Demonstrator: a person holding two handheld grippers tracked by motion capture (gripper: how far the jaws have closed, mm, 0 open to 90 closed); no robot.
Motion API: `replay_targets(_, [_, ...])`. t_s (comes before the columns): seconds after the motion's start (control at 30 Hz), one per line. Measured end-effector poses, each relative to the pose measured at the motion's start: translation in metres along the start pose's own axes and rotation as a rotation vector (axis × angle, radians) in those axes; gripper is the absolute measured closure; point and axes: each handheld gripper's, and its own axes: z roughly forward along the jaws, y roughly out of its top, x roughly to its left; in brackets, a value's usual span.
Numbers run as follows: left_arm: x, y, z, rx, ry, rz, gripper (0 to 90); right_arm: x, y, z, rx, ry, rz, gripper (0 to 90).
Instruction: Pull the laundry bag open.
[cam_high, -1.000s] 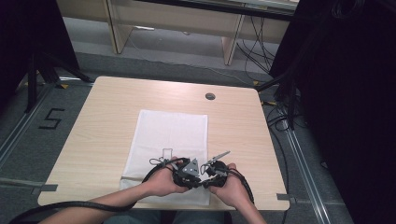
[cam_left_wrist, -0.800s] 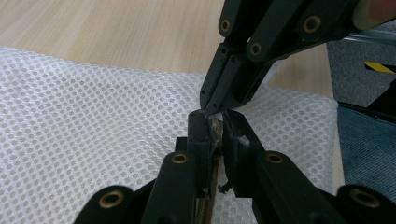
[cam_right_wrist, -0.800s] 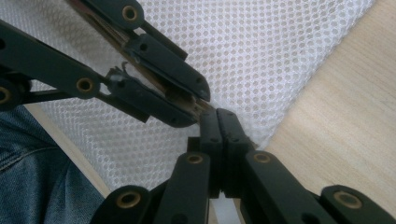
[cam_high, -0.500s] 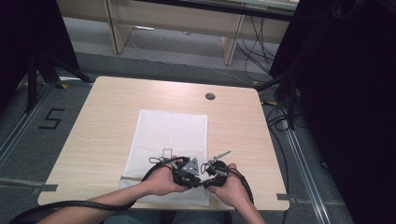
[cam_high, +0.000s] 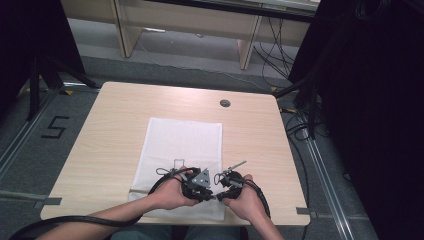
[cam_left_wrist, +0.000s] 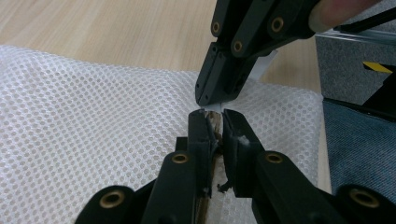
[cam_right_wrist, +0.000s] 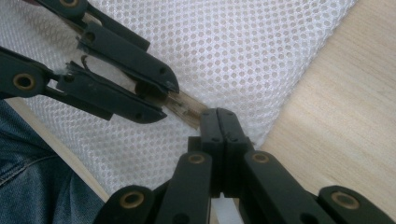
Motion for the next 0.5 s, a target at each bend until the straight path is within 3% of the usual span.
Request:
replay_targets(0.13, [0.0008, -0.0013, -0.0004, -0.019, -0.009, -0.02, 81.7, 0.0012, 0.0001, -0.0002, 0.002, -0.006, -0.003, 90.0])
replay_targets(0.27, [0.0007, -0.0018, -0.0005, -0.022, -0.012, -0.02, 81.7, 0.0023, -0.0001, -0.0005, 0.009, -0.012, 0.013, 90.0])
replay_targets(0.5, [-0.0004, -0.0024, -0.0016, -0.027, -0.006, -0.014, 81.7, 0.0013, -0.0001, -0.0002, 0.001, -0.006, -0.002, 90.0])
